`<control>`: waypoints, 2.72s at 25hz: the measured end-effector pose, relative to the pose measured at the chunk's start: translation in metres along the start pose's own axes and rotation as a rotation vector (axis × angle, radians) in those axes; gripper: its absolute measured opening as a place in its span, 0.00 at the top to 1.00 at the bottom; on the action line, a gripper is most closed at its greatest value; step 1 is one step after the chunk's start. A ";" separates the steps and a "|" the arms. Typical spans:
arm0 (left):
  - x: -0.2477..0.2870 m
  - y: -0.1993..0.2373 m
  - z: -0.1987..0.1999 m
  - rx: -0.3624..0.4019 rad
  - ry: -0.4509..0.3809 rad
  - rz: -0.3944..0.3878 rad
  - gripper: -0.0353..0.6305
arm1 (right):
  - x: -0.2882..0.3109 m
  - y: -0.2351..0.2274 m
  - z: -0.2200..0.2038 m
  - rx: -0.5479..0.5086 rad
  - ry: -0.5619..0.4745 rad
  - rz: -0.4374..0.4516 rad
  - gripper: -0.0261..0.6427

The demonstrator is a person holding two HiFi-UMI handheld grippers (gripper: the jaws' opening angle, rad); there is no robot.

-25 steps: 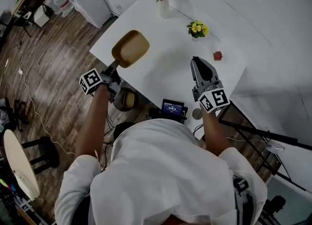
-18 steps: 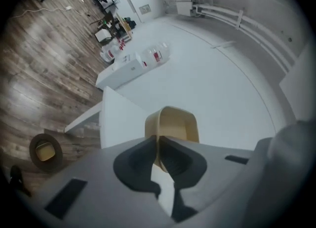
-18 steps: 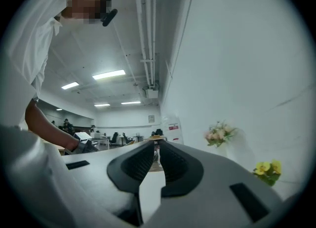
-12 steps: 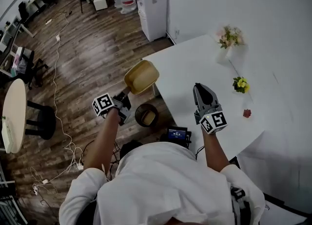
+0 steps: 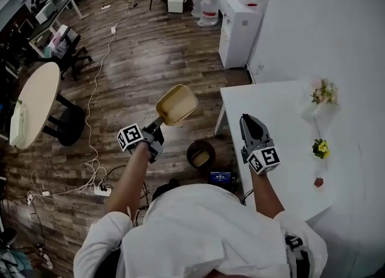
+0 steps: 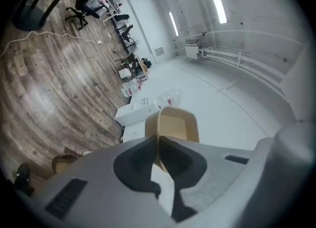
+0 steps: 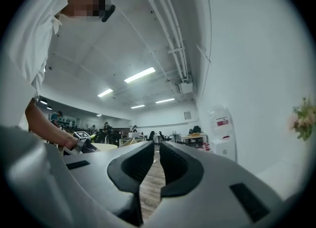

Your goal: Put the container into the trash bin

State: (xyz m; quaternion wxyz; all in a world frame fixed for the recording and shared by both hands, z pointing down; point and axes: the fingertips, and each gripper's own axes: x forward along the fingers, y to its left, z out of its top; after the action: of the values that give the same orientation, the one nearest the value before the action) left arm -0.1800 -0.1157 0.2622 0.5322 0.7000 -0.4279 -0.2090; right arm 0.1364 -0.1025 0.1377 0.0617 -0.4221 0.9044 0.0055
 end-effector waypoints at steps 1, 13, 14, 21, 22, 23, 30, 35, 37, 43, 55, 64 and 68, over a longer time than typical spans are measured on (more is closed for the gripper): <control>-0.010 0.007 0.006 -0.002 -0.016 0.006 0.91 | 0.010 0.010 -0.004 0.002 -0.002 0.019 0.87; -0.104 0.066 0.058 -0.056 -0.181 0.075 0.91 | 0.106 0.088 -0.053 0.070 0.049 0.218 0.87; -0.113 0.072 0.060 -0.059 -0.192 0.083 0.91 | 0.112 0.095 -0.058 0.078 0.049 0.226 0.87; -0.127 0.106 0.064 -0.100 -0.224 0.107 0.91 | 0.136 0.118 -0.090 0.101 0.060 0.261 0.87; -0.126 0.111 0.063 -0.109 -0.220 0.112 0.91 | 0.137 0.118 -0.099 0.112 0.075 0.256 0.87; -0.124 0.116 0.062 -0.119 -0.215 0.116 0.91 | 0.137 0.118 -0.108 0.123 0.091 0.249 0.87; -0.102 0.164 0.032 -0.178 -0.144 0.148 0.91 | 0.133 0.105 -0.172 0.164 0.173 0.185 0.87; -0.073 0.214 -0.022 -0.238 -0.065 0.190 0.91 | 0.118 0.088 -0.225 0.168 0.210 0.110 0.87; -0.054 0.238 -0.042 -0.257 -0.040 0.209 0.91 | 0.110 0.075 -0.255 0.181 0.221 0.078 0.87; -0.005 0.300 -0.065 -0.309 -0.012 0.248 0.91 | 0.120 0.067 -0.339 0.169 0.313 0.000 0.87; 0.087 0.460 -0.240 -0.415 0.091 0.342 0.91 | 0.045 0.025 -0.553 0.273 0.538 -0.146 0.87; 0.113 0.549 -0.324 -0.450 0.140 0.427 0.91 | 0.016 0.011 -0.634 0.288 0.573 -0.165 0.87; 0.126 0.578 -0.345 -0.457 0.155 0.464 0.91 | 0.011 -0.002 -0.658 0.289 0.574 -0.181 0.87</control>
State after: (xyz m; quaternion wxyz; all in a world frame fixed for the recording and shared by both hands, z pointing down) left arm -0.0703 -0.0631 0.9368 0.7398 0.4601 -0.4764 -0.1190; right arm 0.0603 -0.1527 0.7890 -0.1363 -0.4717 0.8352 -0.2476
